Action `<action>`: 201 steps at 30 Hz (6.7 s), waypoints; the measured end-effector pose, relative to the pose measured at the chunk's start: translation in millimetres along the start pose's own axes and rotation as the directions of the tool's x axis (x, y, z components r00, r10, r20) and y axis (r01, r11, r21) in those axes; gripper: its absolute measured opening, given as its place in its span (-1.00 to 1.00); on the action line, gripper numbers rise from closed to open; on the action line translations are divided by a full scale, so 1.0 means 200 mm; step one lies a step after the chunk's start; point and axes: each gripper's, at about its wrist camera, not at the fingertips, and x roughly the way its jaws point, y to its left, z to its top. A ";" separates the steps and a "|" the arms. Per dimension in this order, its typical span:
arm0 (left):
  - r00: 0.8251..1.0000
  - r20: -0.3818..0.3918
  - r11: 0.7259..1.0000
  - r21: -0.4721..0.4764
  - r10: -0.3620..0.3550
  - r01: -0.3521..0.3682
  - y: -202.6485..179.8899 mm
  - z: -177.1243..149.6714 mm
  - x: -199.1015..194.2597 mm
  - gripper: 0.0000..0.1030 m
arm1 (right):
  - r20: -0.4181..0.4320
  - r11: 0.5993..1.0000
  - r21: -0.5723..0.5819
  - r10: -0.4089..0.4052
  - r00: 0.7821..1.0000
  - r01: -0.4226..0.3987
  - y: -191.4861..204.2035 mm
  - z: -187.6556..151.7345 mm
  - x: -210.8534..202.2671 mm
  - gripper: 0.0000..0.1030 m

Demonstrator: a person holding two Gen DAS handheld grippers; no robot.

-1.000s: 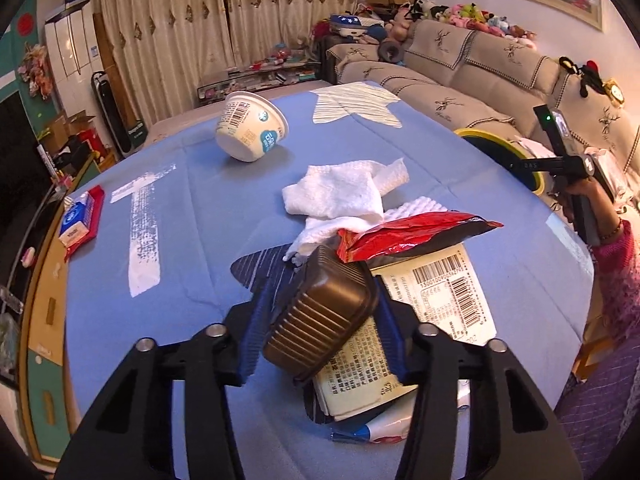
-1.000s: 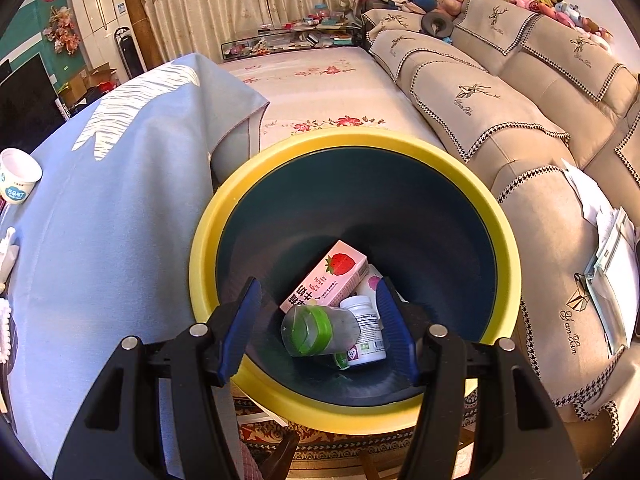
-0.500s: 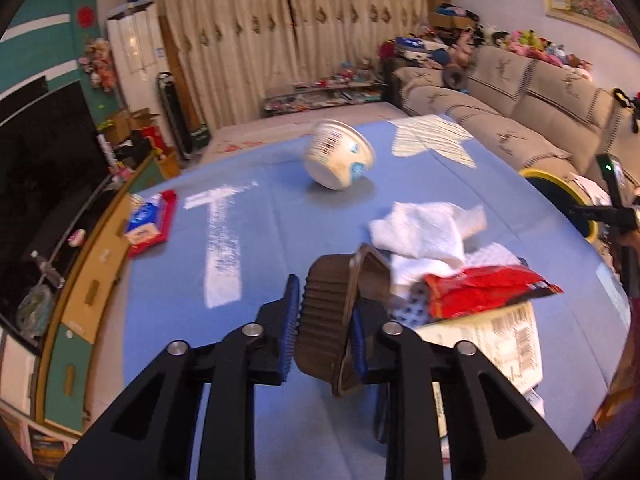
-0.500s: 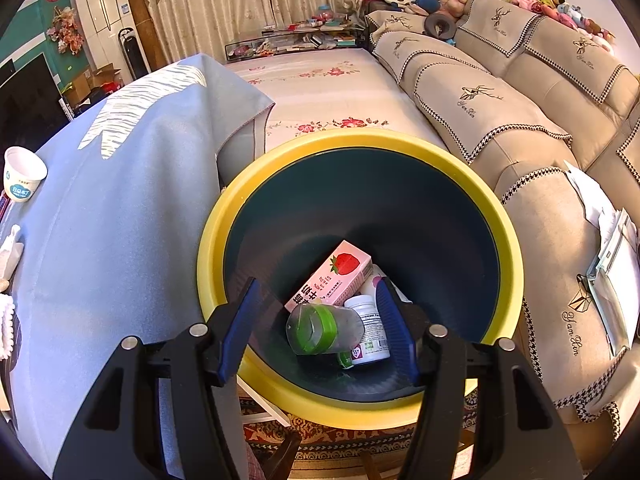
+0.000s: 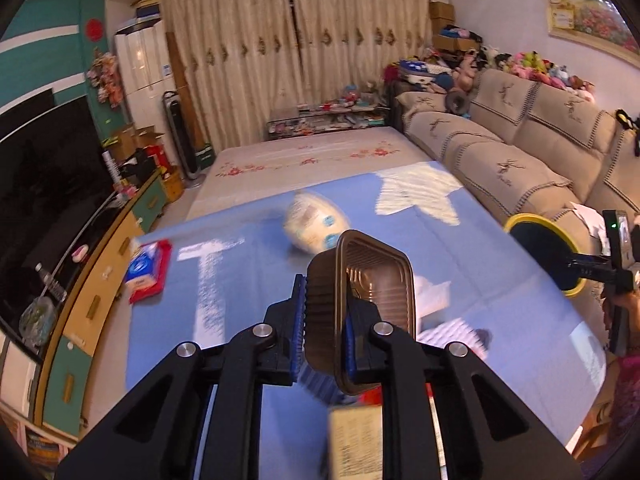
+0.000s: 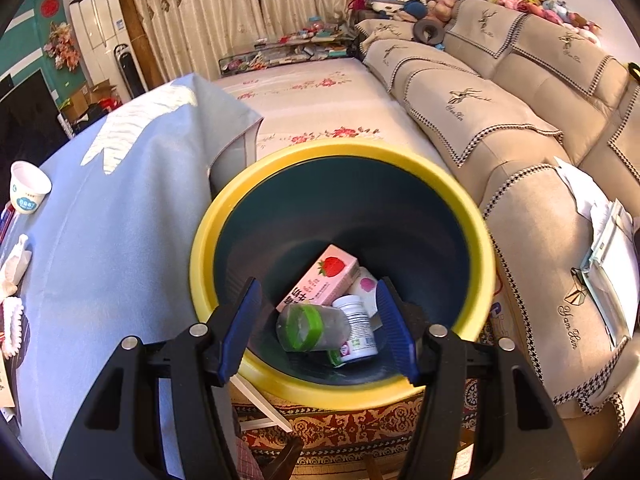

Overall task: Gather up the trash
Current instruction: 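Carry the brown tray over the bin and open the left gripper, then reach the right gripper to the white tissue and grasp it, then carry the tissue over the bin and open the right gripper, then grasp the red snack packet with the left gripper and lift it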

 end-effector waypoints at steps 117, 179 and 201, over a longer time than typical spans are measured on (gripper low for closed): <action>0.994 -0.012 0.950 -0.293 0.108 -0.106 0.15 -0.51 -0.23 0.89 | 0.223 0.838 -0.371 0.498 0.838 -0.399 1.06 0.46 -0.82 -0.81; 0.948 -0.319 0.996 -0.084 -0.008 -0.020 -0.54 -0.23 0.39 0.57 | 0.041 0.996 0.090 0.021 0.999 -0.025 -0.13 0.07 0.03 0.00; 0.975 -0.206 0.994 -0.089 -0.085 0.068 -0.55 -0.12 0.20 -0.13 | 0.078 0.993 0.113 0.038 0.996 -0.047 -0.19 0.07 -0.06 0.00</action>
